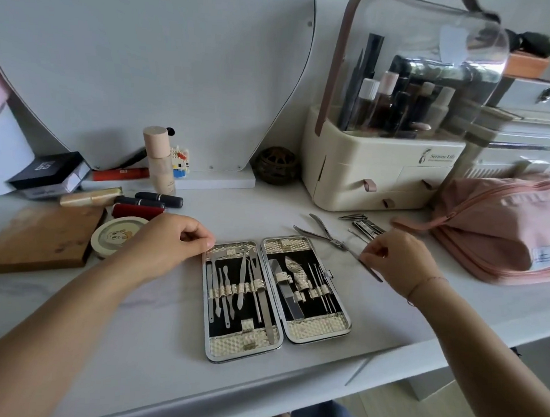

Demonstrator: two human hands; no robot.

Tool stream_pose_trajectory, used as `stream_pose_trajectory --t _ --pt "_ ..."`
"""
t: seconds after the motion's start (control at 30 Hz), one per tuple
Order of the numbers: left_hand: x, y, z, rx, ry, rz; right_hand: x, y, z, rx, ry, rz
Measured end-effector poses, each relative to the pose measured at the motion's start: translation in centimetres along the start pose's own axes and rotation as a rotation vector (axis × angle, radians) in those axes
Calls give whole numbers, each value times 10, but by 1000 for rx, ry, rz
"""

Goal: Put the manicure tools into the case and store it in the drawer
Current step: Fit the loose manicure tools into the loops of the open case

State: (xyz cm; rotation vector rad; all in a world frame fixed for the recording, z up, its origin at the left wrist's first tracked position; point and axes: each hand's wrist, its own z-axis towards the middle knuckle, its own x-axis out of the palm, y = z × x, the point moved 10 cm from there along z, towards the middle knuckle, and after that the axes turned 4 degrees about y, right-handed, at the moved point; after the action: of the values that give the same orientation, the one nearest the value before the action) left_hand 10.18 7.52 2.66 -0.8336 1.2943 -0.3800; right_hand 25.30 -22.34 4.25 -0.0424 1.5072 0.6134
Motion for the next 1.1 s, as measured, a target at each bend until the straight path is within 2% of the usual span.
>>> stream_pose_trajectory --t 0.1,0.23,0.53,0.7,0.97,1.1 --pt "0 1 1 1 -1 6 4 3 5 15 110 -83" --pt "0 0 0 8 -5 8 8 4 4 38 155 -120" --pt "-1 -1 0 7 -11 18 7 4 -2 46 113 17" --pt "-1 0 0 7 -12 17 10 2 0 65 165 1" --pt "-1 1 0 4 -16 4 -2 -6 0 99 67 -58" --pt "1 0 1 6 -9 5 -1 -6 3 87 100 -77"
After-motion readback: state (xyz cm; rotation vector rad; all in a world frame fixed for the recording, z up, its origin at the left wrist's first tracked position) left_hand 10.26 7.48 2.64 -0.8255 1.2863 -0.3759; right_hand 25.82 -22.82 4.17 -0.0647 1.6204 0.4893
